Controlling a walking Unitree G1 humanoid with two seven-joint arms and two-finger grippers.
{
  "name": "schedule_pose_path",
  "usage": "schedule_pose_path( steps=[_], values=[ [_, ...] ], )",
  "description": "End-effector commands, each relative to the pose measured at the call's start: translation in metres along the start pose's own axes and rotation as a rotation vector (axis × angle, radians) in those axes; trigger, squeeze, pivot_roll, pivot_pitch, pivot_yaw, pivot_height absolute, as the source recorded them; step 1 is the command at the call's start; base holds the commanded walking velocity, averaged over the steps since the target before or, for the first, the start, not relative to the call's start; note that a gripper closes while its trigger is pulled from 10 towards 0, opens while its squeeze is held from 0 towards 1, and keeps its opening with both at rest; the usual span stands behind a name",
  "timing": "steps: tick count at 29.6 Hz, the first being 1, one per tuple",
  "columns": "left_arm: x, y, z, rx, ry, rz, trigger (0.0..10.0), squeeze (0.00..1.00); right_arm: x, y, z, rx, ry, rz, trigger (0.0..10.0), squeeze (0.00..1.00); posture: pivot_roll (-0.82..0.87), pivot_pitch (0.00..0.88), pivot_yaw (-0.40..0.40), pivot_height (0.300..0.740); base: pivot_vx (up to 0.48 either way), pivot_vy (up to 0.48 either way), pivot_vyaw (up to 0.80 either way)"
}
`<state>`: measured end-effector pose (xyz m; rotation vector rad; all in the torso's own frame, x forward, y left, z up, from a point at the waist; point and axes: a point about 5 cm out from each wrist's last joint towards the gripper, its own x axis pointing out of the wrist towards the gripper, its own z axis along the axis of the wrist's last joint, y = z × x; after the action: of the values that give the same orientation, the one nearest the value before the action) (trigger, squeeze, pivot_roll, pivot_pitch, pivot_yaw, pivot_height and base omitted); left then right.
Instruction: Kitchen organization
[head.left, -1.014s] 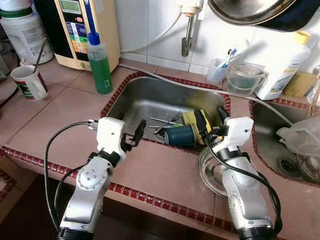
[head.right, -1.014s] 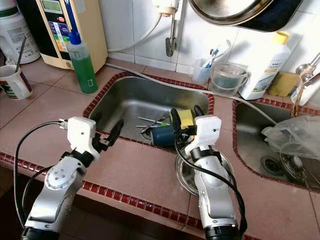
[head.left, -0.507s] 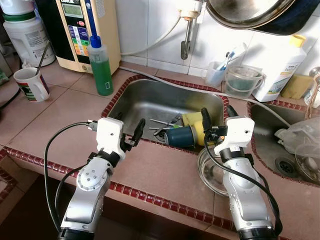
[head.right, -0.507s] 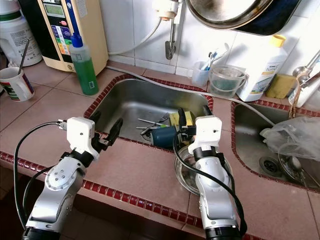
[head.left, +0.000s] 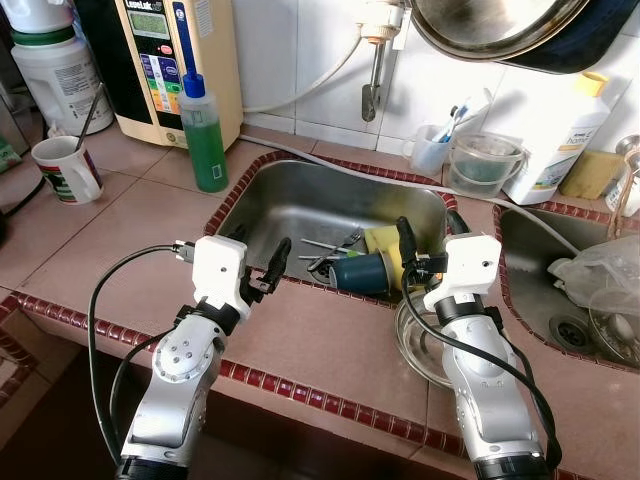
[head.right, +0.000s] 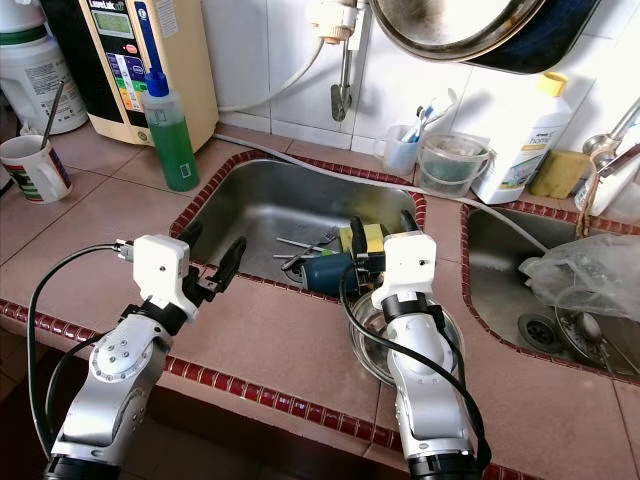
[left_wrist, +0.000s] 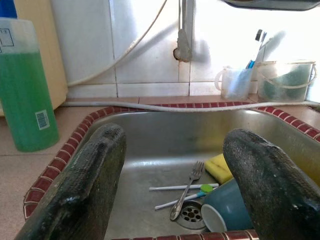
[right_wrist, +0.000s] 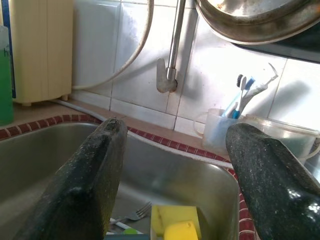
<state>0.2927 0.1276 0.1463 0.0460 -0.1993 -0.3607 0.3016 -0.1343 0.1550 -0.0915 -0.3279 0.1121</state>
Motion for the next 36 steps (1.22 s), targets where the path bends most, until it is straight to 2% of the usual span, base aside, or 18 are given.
schedule_pose_path(
  steps=[1,10,31,34,36],
  values=[
    [-0.0001,-0.0009,0.0027,-0.002,-0.015,-0.005,10.0,0.00,-0.0002,-0.0012,0.0010,-0.011,-0.003,0.000,10.0,0.00,-0.01,0.023,-0.007,0.740,0.000,-0.244,0.00],
    [0.0013,-0.0020,0.0039,-0.011,-0.022,-0.021,10.0,0.00,0.0007,-0.0019,0.0015,-0.019,-0.004,0.004,10.0,0.00,-0.02,0.022,-0.007,0.740,0.000,-0.312,0.00],
    [0.0038,-0.0030,0.0057,-0.020,-0.026,-0.031,10.0,0.00,-0.0004,-0.0037,0.0025,-0.023,-0.002,-0.001,10.0,0.00,-0.03,0.039,-0.001,0.740,0.000,-0.480,0.00],
    [0.0038,-0.0024,0.0056,-0.015,-0.023,-0.027,10.0,0.00,-0.0006,-0.0032,0.0024,-0.023,-0.001,0.000,10.0,0.00,-0.03,0.042,0.000,0.740,0.000,-0.316,0.00],
    [0.0038,-0.0018,0.0048,-0.041,-0.020,-0.021,10.0,0.00,-0.0008,-0.0028,0.0022,-0.023,0.001,0.002,10.0,0.00,-0.03,0.044,0.000,0.740,0.000,0.000,0.00]
  ],
)
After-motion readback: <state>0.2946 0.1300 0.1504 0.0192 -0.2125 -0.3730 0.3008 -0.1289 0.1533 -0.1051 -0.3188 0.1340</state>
